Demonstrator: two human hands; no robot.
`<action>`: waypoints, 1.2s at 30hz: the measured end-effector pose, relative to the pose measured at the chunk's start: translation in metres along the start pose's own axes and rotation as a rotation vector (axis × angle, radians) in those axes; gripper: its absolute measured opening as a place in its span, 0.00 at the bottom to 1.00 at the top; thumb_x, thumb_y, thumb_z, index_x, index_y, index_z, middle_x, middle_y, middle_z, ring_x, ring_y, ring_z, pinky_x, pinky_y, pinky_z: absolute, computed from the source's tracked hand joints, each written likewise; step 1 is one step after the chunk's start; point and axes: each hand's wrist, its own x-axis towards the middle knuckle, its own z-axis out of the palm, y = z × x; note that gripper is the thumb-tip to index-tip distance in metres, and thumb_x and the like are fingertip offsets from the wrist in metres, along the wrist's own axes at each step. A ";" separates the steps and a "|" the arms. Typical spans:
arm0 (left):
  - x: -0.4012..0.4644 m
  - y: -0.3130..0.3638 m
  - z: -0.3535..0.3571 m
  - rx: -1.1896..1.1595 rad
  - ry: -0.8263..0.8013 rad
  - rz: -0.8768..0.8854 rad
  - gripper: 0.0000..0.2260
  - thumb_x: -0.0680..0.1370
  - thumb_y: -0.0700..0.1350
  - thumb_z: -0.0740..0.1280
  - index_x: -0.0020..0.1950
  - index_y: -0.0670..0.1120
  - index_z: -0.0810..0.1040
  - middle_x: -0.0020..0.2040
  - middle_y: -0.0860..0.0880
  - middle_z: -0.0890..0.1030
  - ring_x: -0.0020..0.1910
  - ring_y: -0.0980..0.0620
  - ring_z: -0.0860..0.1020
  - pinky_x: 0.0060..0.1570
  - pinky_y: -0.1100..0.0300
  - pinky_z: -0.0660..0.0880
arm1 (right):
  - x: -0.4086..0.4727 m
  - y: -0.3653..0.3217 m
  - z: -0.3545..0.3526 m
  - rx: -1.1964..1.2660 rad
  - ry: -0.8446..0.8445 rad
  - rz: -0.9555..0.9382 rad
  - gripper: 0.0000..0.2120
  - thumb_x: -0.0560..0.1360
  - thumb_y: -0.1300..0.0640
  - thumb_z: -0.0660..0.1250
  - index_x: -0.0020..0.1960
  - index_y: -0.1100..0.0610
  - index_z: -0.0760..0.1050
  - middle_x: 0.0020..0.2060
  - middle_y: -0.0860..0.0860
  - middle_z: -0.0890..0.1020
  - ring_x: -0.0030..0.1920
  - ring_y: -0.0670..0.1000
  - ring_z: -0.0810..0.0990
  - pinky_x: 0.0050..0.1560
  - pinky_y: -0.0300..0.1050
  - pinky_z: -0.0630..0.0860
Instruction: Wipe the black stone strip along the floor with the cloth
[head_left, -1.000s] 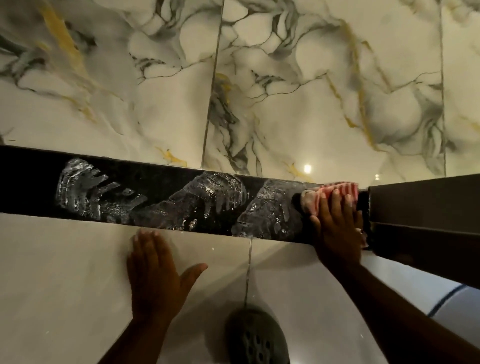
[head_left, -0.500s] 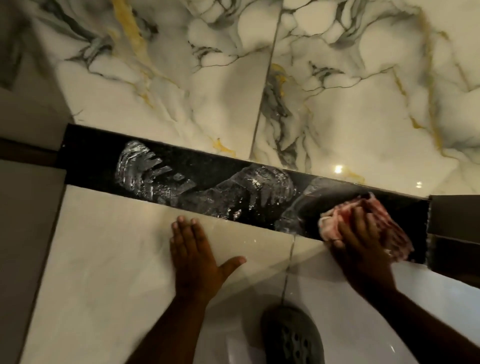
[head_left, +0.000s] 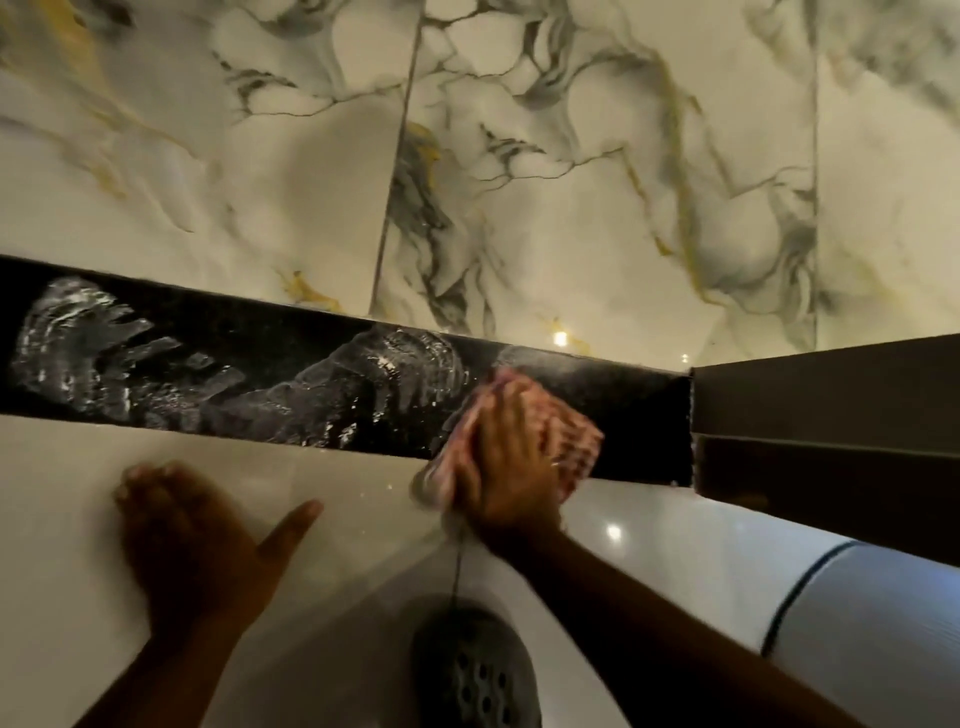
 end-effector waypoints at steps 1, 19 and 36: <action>0.002 0.000 0.002 -0.014 0.003 -0.004 0.62 0.61 0.79 0.53 0.79 0.33 0.47 0.79 0.28 0.49 0.78 0.27 0.50 0.74 0.31 0.51 | -0.012 0.002 0.005 -0.053 -0.060 -0.146 0.31 0.85 0.42 0.45 0.80 0.60 0.57 0.80 0.59 0.55 0.81 0.60 0.49 0.78 0.61 0.42; 0.016 -0.007 -0.001 -0.045 -0.093 -0.023 0.67 0.56 0.83 0.53 0.79 0.38 0.42 0.80 0.32 0.43 0.80 0.31 0.43 0.75 0.31 0.47 | 0.037 0.004 -0.009 0.030 0.019 0.493 0.35 0.83 0.39 0.42 0.81 0.60 0.41 0.81 0.59 0.44 0.81 0.60 0.43 0.77 0.60 0.35; 0.015 -0.009 -0.012 0.004 -0.123 -0.010 0.67 0.56 0.84 0.49 0.80 0.39 0.37 0.81 0.35 0.38 0.80 0.35 0.38 0.76 0.35 0.44 | 0.064 -0.008 -0.009 0.071 0.016 0.674 0.34 0.83 0.39 0.44 0.81 0.55 0.39 0.81 0.60 0.40 0.80 0.63 0.40 0.73 0.69 0.40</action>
